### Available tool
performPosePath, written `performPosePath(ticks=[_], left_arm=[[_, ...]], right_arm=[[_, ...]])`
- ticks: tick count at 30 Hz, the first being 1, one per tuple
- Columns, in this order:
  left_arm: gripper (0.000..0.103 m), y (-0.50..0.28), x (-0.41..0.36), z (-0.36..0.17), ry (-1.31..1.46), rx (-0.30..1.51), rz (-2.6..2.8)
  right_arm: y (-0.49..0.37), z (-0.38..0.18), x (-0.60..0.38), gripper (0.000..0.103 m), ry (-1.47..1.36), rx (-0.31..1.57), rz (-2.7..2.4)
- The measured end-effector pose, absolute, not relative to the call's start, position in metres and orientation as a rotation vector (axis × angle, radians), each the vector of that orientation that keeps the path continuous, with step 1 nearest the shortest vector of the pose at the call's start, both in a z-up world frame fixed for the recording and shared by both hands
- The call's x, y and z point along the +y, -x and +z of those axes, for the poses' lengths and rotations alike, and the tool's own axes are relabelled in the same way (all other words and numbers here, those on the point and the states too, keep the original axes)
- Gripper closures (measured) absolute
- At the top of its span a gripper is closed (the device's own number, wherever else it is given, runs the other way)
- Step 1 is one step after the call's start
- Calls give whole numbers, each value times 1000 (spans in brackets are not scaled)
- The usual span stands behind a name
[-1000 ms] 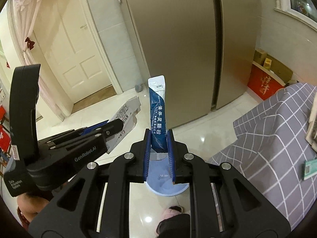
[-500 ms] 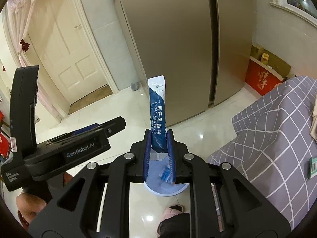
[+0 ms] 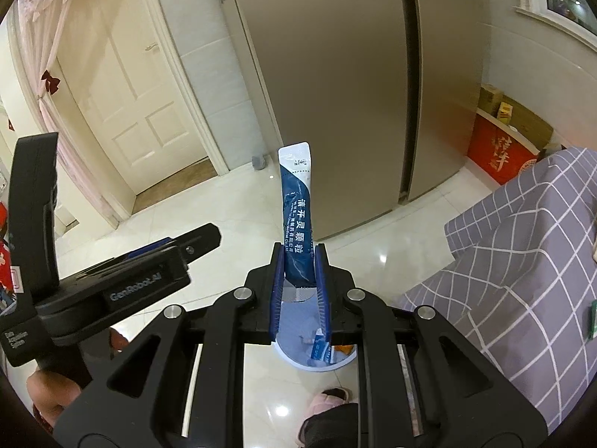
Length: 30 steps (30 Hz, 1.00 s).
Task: Collect trash
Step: 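Carry box and sachet over the blue bucket and release both, then return to the table and grasp the beige snack wrapper with left tool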
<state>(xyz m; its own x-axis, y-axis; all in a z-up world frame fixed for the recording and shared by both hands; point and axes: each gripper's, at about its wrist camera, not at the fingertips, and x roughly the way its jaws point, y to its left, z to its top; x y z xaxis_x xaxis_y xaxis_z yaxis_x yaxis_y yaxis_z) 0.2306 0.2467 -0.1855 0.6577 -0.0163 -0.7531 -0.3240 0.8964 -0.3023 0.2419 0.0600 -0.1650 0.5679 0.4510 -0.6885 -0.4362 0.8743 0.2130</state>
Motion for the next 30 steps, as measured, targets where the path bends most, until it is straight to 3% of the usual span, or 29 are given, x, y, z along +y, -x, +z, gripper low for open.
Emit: performPosePath(ticks=[3,5,7,19,30], left_arm=[[40,-228,256,-185,451,832,217],[40,-226,263,-186,476,830,233],[40,-224,266,-186,482,830,245],[40,-222,248,-182,454,843,213],[40,-217,147,-146,295,820,30]], right_arm=[[-243,-166,63,85,-30,796,535],[-247,-168,65,78,-49,782,538],[-251,-172,66,28,-65,786,530],[-244,-176,40,27,-114,809,483],[-217,-141,-47,27,-160,738,317]])
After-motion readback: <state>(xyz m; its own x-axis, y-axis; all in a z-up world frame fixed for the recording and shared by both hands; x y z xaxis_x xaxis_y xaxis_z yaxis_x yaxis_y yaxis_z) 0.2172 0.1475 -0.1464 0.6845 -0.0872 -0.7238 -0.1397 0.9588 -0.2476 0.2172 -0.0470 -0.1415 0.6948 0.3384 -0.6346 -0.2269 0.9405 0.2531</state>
